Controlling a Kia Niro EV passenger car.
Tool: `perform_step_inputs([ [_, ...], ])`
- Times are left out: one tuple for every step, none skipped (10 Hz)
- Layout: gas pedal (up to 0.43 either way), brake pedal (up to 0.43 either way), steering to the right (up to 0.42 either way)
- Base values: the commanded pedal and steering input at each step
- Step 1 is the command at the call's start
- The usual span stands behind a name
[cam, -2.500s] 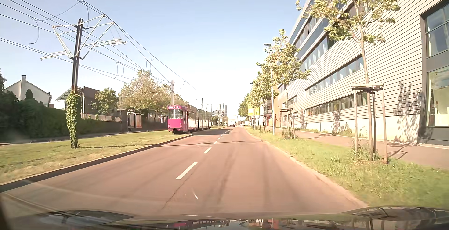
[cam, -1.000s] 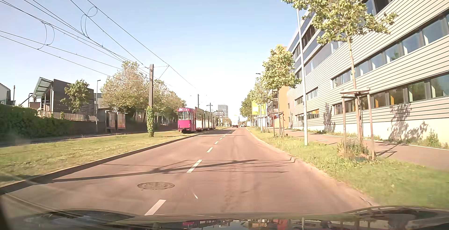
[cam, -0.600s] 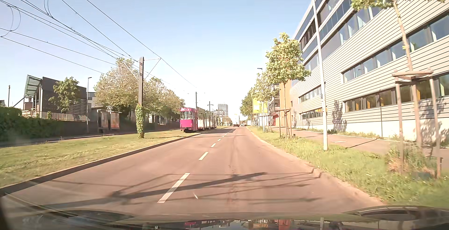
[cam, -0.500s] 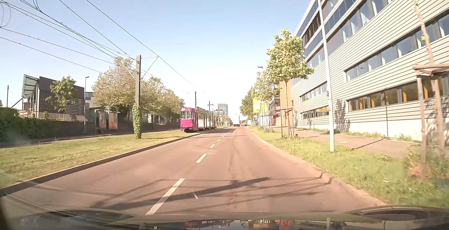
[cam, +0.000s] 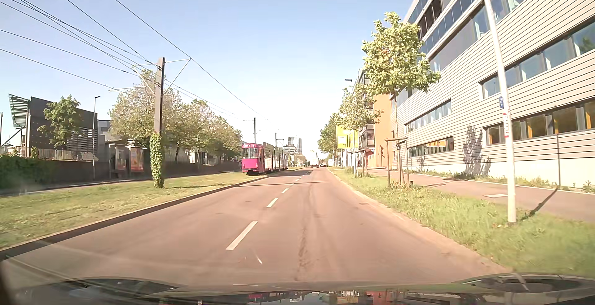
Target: Follow the waypoints while adhering to traffic rules and regulations
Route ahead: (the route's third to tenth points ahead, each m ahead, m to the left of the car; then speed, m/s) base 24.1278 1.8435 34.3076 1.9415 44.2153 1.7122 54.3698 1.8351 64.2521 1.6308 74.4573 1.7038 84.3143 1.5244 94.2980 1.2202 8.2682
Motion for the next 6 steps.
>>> perform_step_inputs([
  [0.189,0.0,0.001],
  [0.189,0.0,0.001],
  [0.189,0.0,0.001],
  [0.189,0.0,0.001],
  [0.189,0.0,0.001],
  [0.189,0.0,0.001],
])
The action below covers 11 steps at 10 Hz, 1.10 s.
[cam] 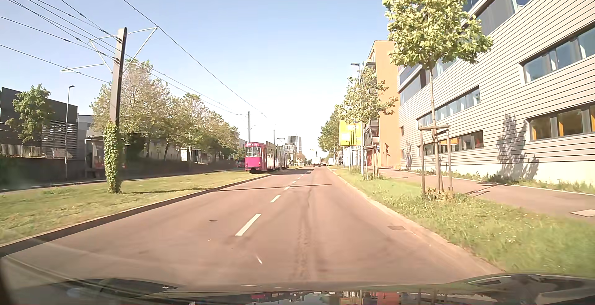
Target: Follow the waypoints while adhering to traffic rules and regulations
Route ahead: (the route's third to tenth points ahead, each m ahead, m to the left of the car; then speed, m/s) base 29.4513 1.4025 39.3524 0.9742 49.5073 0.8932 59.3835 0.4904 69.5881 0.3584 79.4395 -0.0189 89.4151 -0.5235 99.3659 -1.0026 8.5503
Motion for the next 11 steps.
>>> perform_step_inputs([
  [0.189,0.0,0.001],
  [0.189,0.0,0.001],
  [0.189,0.0,0.001],
  [0.189,0.0,0.001],
  [0.189,0.0,0.001],
  [0.189,0.0,0.001],
  [0.189,0.0,0.001],
  [0.189,0.0,0.001],
  [0.189,0.0,0.001],
  [0.189,0.0,0.001],
  [0.189,0.0,0.001],
])
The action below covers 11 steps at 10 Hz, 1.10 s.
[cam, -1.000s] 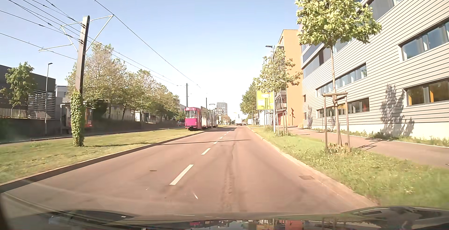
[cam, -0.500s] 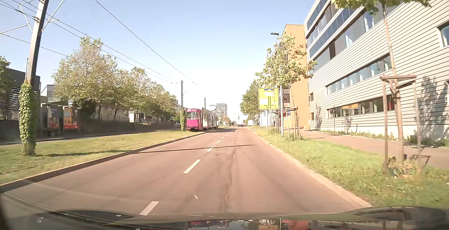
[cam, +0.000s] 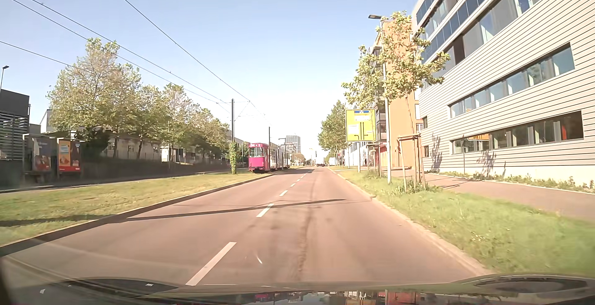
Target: Follow the waypoints while adhering to traffic rules and regulations
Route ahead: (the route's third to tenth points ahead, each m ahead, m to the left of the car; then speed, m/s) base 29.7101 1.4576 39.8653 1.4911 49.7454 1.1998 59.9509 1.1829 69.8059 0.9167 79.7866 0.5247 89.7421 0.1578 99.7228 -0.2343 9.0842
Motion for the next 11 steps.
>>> perform_step_inputs([
  [0.189,0.0,0.001],
  [0.189,0.0,0.002],
  [0.189,0.0,0.003],
  [0.189,0.0,0.004],
  [0.189,0.0,0.005],
  [0.189,0.0,0.005],
  [0.189,0.0,0.005],
  [0.189,0.0,0.005],
  [0.189,0.0,0.005],
  [0.189,0.0,0.005],
  [0.189,0.0,0.006],
])
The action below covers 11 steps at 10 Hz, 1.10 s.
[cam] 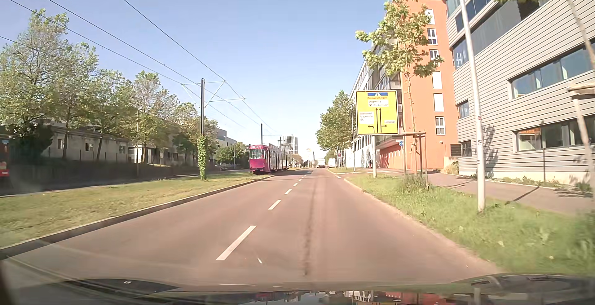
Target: Follow the waypoints while adhering to traffic rules and regulations
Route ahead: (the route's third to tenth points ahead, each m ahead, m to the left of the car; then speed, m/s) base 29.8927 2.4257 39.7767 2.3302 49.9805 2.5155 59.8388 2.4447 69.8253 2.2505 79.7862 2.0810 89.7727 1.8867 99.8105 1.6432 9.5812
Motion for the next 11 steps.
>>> perform_step_inputs([
  [0.189,0.0,0.005],
  [0.189,0.0,0.005],
  [0.189,0.0,0.005],
  [0.189,0.0,0.005],
  [0.189,0.0,0.005],
  [0.189,0.0,0.005],
  [0.189,0.0,0.005],
  [0.189,0.0,0.005],
  [0.189,0.0,0.005],
  [0.189,0.0,0.005],
  [0.189,0.0,0.005],
])
